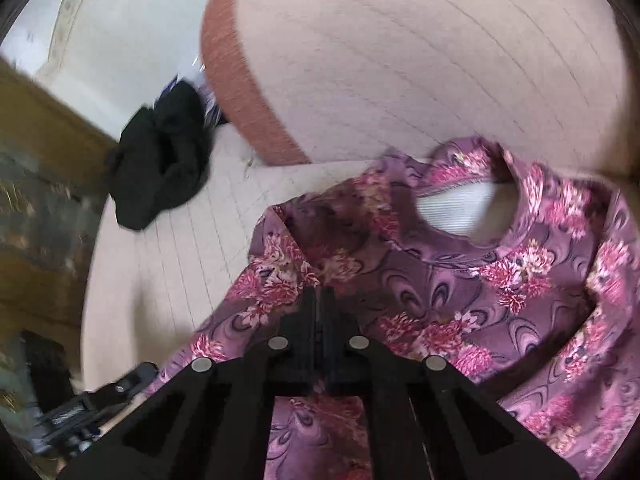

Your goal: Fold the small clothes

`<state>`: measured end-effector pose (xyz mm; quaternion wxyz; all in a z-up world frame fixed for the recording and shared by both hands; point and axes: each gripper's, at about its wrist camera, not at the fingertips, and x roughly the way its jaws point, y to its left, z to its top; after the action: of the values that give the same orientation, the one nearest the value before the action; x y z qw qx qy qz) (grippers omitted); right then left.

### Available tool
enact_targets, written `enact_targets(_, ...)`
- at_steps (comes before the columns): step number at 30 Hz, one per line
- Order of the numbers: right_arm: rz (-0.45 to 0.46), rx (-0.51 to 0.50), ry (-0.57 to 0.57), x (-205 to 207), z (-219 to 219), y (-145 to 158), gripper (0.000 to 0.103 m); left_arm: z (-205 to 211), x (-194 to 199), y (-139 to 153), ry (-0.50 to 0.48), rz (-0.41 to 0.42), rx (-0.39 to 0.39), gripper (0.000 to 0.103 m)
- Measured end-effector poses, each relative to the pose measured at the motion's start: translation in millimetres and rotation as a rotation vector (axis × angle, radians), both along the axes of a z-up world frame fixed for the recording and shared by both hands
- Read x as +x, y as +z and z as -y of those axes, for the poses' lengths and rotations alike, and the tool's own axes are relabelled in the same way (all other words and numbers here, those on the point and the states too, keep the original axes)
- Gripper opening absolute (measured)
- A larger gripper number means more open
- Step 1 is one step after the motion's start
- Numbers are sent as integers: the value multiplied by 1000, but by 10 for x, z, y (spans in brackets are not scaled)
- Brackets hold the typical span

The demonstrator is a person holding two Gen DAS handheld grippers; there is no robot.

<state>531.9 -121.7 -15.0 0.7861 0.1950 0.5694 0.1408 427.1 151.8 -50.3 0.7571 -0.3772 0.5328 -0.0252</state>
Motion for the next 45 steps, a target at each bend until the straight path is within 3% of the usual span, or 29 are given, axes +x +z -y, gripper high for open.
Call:
enact_targets(2, -37, -52, 37, 31, -98, -182, 2, -34, -22, -192, 16, -37, 12, 3)
enact_targets(4, -65, -156, 65, 50, -161, -350, 3, -108, -61, -201, 44, -33, -19, 3)
enact_targets(5, -68, -134, 57, 50, -113, -344, 3, -201, -108, -100, 109, -57, 75, 1)
enact_targets(7, -13, -96, -16, -24, 117, -99, 11, -316, -199, 98, 166, -14, 113, 7)
enact_targets(8, 37, -80, -35, -104, 221, 66, 29, -344, -233, 172, 173, -10, 103, 25)
enact_targets(9, 94, -44, -45, -271, 357, 301, 63, -350, -262, 260, 174, -6, 100, 51)
enact_targets(10, 122, -12, -47, -409, 442, 441, 75, -314, -300, 387, 161, 12, 105, 59)
enact_targets(11, 163, 29, -37, -642, 539, 640, 79, -211, -368, 604, 118, 54, 124, 64)
enact_targets(13, 205, 31, 5, -1070, 644, 919, 79, 28, -515, 916, 18, 111, 196, 66)
enact_targets(15, 243, 6, -2, -1592, 782, 1114, 80, 381, -856, 1224, -136, 190, 322, 81)
enact_targets(17, 236, 29, -46, -2140, 978, 1164, 80, 686, -1457, 1378, -267, 258, 482, 84)
enact_targets(19, 233, 43, -128, -2619, 1188, 1177, 80, 778, -1925, 1368, -315, 280, 577, 84)
enact_targets(21, 270, -95, -222, -3174, 1270, 1279, 80, 927, -2486, 1272, -362, 301, 656, 84)
enact_targets(24, 334, -200, -307, -3868, 1242, 1373, 81, 1089, -3028, 1208, -349, 356, 718, 85)
enact_targets(29, 368, -324, -373, -4553, 1144, 1297, 82, 1487, -3501, 1272, -384, 426, 764, 85)
enact_targets(32, 375, -319, -382, -4761, 1099, 1313, 82, 1617, -3700, 1434, -405, 478, 790, 85)
enact_targets(34, 397, -338, -386, -4853, 1003, 1340, 82, 1622, -3808, 1529, -406, 510, 782, 88)
enact_targets(36, 427, -354, -390, -4977, 938, 1383, 82, 1604, -3905, 1574, -396, 540, 767, 100)
enact_targets(45, 421, -387, -410, -5338, 878, 1304, 83, 1465, -3939, 1412, -371, 554, 699, 100)
